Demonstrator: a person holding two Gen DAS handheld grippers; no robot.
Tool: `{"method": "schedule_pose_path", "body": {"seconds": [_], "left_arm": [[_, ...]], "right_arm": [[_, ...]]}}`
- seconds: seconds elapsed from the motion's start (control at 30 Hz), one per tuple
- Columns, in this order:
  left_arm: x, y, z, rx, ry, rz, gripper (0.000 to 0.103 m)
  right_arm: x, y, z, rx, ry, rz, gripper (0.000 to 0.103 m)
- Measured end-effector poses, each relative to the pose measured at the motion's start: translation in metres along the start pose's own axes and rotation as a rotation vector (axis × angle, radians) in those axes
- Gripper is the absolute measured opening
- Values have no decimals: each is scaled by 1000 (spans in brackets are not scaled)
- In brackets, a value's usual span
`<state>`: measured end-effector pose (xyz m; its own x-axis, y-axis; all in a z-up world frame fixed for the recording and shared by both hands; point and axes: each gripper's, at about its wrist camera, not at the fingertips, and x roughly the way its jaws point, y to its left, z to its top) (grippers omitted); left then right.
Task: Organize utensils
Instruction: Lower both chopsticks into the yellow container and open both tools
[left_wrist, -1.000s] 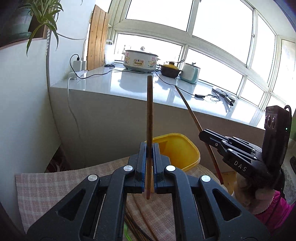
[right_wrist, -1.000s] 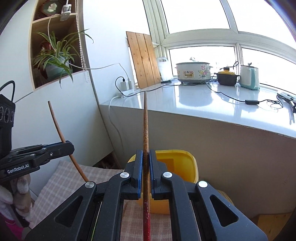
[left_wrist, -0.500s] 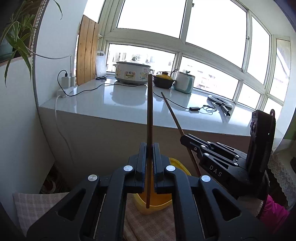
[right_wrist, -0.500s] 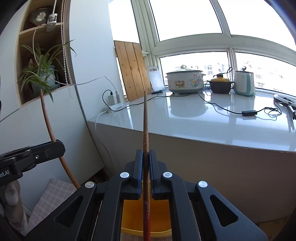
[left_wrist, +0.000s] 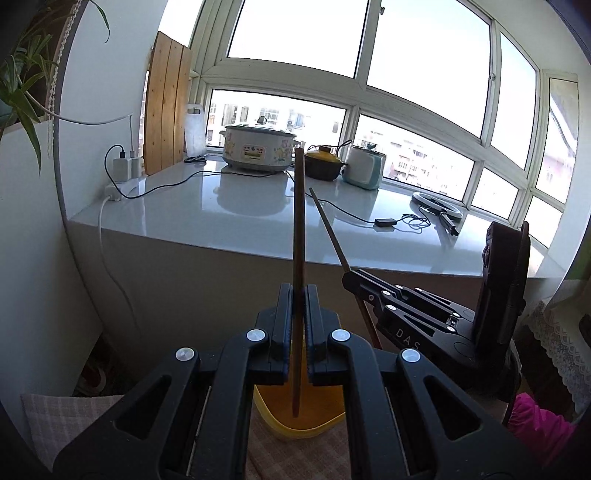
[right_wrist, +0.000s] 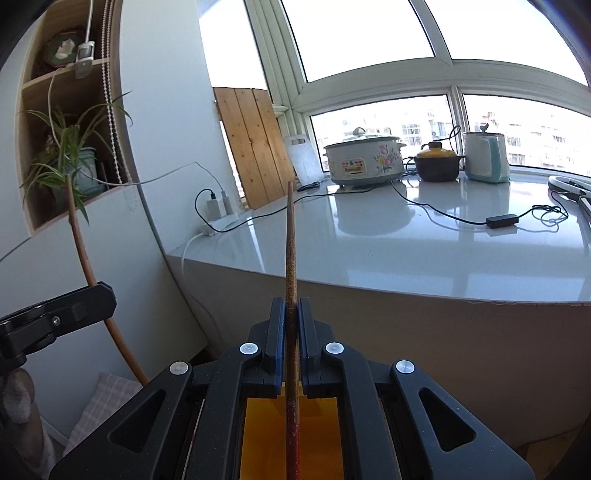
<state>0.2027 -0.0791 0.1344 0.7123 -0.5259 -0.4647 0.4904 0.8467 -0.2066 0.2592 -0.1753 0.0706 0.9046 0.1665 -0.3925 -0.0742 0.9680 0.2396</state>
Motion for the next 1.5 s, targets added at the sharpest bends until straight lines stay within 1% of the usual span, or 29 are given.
{"method": "schedule_pose_path", "body": {"seconds": [0.13,0.27,0.57,0.73,0.83,0.93,1.1,1.23,1.3,1.37,1.43,1.5], "left_arm": [[9,3,-8,-14,23,4,4],[11,9,-14,-35,31,9,4],[14,11,-24,-43,54,6,4],[12,9,-30,-46,62,3,4],[9,5,-35,-33,64,25,4],[5,1,-42,-23,66,26,4],[1,-4,-54,-15,73,32,4],[-3,-5,-63,-24,76,34,4],[-7,-5,-66,-31,76,35,14],[-15,-5,-69,-28,63,42,20],[-24,-5,-73,-31,55,49,25],[-33,-2,-77,-44,47,51,38]], "right_arm": [[8,2,-3,6,4,19,5],[13,7,-4,-30,-15,14,5],[26,3,-27,-47,23,-9,5],[20,1,-36,-66,31,-27,5],[12,-3,-38,-48,40,-32,5],[1,-5,-40,-43,52,-49,5],[-10,1,-44,-63,124,-72,5],[-17,6,-49,-89,154,-80,5],[-20,7,-51,-93,161,-72,5],[-26,7,-52,-88,165,-73,5],[-34,8,-52,-77,167,-55,5],[-43,10,-53,-75,166,-42,6]]}}
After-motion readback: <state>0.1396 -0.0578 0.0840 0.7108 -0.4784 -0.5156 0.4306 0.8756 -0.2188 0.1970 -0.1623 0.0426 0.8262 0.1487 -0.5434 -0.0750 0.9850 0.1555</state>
